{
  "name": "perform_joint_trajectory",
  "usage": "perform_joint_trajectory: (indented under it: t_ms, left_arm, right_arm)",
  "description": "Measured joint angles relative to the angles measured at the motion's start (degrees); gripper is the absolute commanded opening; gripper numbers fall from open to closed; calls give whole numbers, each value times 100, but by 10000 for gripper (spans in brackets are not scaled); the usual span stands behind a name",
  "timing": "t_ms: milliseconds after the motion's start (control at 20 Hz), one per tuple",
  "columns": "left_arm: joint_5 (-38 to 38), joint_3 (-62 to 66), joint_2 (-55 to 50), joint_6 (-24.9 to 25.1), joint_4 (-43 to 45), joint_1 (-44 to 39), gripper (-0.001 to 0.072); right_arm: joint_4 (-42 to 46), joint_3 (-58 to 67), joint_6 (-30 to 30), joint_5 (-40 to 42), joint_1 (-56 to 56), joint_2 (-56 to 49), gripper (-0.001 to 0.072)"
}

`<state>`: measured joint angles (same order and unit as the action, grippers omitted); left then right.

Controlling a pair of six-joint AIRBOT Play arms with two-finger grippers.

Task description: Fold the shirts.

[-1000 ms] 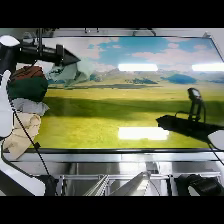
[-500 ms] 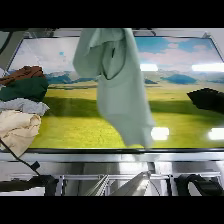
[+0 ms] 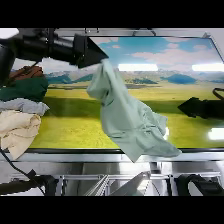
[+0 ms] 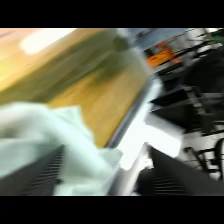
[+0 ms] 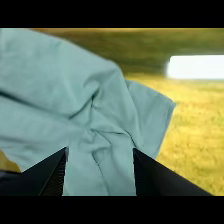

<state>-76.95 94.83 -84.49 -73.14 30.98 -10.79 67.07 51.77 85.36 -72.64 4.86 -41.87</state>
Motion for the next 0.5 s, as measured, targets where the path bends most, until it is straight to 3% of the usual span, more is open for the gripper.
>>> perform_joint_trajectory:
  t_ms: [100,200,500]
  left_arm:
    - [-83,-400,4,-68,584,184,709]
    - [-269,-828,7,-151,1016,422,708]
    - [-728,-2527,9,-223,1484,564,708]
  right_arm:
    - [153,-199,4,-168,2,-164,447]
    - [308,-422,7,-262,9,-302,353]
    - [494,-962,-238,-459,636,-1241,370]
